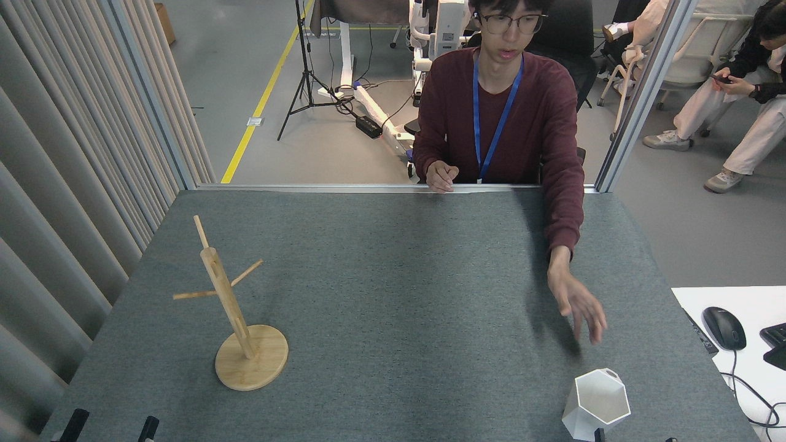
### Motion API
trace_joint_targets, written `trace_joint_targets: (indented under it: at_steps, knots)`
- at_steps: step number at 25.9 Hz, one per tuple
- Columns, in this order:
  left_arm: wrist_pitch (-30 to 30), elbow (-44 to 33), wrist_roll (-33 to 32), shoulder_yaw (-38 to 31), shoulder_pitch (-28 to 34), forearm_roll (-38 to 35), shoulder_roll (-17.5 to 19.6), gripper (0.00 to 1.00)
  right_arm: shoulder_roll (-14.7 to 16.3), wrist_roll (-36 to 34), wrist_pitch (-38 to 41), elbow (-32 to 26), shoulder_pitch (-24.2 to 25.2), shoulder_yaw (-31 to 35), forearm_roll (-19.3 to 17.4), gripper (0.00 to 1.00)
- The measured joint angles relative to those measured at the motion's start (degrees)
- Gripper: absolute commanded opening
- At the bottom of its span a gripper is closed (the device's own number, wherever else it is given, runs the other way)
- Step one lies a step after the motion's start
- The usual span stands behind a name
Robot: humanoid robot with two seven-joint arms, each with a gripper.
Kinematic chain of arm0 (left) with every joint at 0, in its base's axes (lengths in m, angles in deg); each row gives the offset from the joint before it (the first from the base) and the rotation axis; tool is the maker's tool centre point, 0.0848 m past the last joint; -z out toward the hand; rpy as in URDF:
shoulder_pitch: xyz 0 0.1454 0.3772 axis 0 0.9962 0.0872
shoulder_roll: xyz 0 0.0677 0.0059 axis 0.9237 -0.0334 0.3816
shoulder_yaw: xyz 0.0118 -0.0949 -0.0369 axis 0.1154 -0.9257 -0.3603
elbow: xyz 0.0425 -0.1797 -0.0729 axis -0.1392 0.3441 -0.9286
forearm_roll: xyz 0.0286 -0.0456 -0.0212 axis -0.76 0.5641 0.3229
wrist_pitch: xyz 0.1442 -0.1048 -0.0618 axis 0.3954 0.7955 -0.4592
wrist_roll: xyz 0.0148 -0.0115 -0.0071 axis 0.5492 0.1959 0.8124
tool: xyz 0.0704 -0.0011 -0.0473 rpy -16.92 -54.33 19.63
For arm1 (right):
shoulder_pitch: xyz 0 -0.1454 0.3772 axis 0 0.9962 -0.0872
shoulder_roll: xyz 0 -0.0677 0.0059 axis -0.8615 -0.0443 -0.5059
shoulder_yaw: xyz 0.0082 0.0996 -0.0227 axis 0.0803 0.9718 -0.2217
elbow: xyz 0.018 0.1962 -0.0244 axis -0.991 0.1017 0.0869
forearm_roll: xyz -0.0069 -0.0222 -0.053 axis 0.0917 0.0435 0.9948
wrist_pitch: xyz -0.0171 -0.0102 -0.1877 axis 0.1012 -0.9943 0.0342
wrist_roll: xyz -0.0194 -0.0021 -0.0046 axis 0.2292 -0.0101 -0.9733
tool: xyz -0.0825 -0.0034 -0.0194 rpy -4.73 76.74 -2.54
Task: Hang cup on storage rack
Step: 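Reach the right gripper up to the white hexagonal cup and grasp it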
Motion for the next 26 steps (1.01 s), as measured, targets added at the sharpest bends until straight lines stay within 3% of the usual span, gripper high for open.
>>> trace_joint_targets:
  at_steps: [8,15,24,25,26]
  knots:
    - [1.07,0.93,-0.35,0.02,-0.60,0.00,-0.15,1.00,0.05,0.45,0.71,1.79,-0.58,-0.04,-0.22,0.98]
    - [2.30,1.40,-0.40,-0.06,-0.81,0.00,-0.17,1.00,0.30,0.87,3.01,9.51,-7.01,-0.17,-0.20,0.98]
    - [2.45,1.55,-0.41,-0.22,-0.86,0.00,-0.11,1.00,1.13,0.98,3.52,14.08,-11.62,-0.63,0.00,0.98]
    - [2.45,1.57,-0.42,-0.23,-0.85,0.00,-0.11,1.00,1.14,1.04,3.52,14.52,-11.99,-0.65,0.06,0.95]
    - [2.45,1.58,-0.42,-0.23,-0.86,0.00,-0.10,1.00,1.16,1.17,3.54,14.99,-12.37,-0.68,0.16,0.75]
